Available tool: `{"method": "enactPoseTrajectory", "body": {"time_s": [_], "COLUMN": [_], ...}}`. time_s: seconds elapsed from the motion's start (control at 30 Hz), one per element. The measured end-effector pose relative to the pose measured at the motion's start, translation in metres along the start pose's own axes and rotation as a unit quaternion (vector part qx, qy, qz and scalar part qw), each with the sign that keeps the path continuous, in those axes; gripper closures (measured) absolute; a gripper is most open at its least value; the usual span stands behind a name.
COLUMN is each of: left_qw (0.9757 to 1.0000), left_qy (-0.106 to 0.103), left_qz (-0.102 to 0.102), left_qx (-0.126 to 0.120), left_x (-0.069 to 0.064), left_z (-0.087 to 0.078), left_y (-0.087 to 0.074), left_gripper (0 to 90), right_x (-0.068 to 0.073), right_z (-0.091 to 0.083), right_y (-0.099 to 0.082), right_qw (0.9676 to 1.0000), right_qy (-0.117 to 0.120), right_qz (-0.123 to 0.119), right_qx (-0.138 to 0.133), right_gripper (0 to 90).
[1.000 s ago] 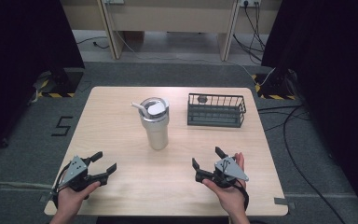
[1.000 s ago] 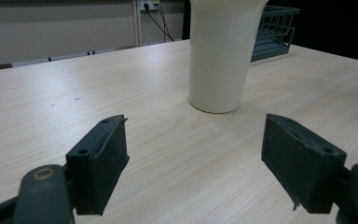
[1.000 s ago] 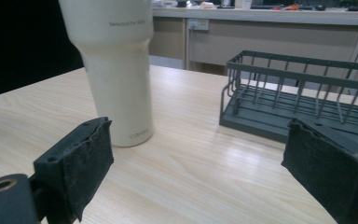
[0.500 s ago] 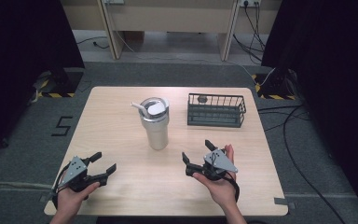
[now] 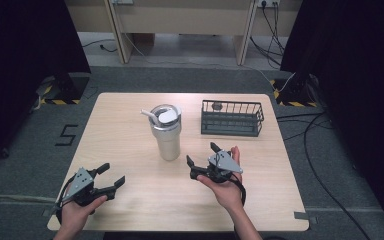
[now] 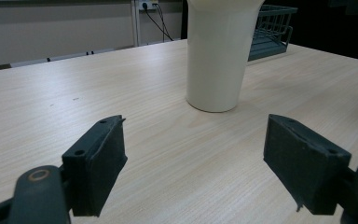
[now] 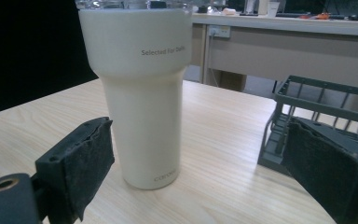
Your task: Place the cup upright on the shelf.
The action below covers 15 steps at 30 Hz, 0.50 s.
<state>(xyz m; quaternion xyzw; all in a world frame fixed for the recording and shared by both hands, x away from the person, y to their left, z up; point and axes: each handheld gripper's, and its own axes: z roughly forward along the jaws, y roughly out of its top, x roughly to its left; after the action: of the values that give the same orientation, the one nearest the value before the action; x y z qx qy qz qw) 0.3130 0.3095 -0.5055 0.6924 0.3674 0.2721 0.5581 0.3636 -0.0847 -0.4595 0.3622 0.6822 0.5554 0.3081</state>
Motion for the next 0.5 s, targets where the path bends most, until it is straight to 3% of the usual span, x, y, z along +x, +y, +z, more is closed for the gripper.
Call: {"method": "enactPoseTrajectory", "body": {"time_s": [0.5], "left_qw": [1.0000], "left_qy": [-0.004], "left_qz": [0.000], "left_qx": [-0.002], "left_x": [-0.001], "left_z": [0.000], "left_y": [0.000], "left_gripper": [20.1], "right_x": [0.013], "right_z": [0.036], "right_y": [0.006], "right_qw": [0.9998], "right_qy": [0.020], "right_qz": [0.004], "right_qx": [0.005], "right_gripper": [9.5]}}
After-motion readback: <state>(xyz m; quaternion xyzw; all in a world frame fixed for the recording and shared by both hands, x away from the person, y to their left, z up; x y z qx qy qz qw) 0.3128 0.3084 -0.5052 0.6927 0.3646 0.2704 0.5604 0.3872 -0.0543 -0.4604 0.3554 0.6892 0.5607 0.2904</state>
